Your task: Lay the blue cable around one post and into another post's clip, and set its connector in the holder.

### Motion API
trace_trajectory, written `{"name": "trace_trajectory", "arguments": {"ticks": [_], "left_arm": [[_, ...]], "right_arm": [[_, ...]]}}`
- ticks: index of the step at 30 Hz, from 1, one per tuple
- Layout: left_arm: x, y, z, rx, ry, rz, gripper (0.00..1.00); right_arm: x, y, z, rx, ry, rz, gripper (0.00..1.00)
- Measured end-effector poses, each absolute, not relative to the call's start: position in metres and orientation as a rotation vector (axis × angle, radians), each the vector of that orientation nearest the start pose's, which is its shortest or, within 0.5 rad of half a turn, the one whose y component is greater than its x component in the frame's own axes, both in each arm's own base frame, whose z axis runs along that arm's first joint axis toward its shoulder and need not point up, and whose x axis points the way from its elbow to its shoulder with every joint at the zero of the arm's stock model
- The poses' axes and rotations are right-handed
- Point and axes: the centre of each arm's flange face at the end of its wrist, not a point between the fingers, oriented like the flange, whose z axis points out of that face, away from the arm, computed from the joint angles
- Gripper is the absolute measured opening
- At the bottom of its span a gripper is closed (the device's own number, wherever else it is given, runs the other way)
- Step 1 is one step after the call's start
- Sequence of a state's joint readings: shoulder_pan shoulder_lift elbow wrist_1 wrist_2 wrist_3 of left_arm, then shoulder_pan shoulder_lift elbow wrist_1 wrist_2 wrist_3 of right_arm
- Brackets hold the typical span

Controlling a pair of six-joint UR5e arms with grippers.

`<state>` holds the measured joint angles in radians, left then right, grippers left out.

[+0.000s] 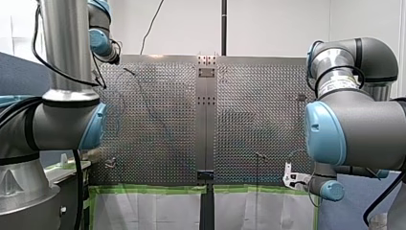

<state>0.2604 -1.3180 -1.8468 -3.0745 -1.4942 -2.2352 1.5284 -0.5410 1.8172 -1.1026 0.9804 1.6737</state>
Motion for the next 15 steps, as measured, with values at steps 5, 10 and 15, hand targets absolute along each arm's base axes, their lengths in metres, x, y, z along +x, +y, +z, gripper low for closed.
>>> {"name": "trace_trajectory", "arguments": {"ticks": [5,10,15], "left_arm": [[0.4,-0.051,0.501,-0.547,1.398,-0.387,1.0],[0.397,-0.063,0.516,-0.494,1.415,-0.384,1.0],[0.396,-0.077,0.53,-0.451,1.441,-0.367,1.0]], "right_arm": [[0.166,-0.55,-0.106,1.681,-1.173,1.628,0.0],[0.166,-0.551,-0.106,1.681,-1.177,1.626,0.0],[0.166,-0.551,-0.106,1.682,-1.177,1.626,0.0]]}}
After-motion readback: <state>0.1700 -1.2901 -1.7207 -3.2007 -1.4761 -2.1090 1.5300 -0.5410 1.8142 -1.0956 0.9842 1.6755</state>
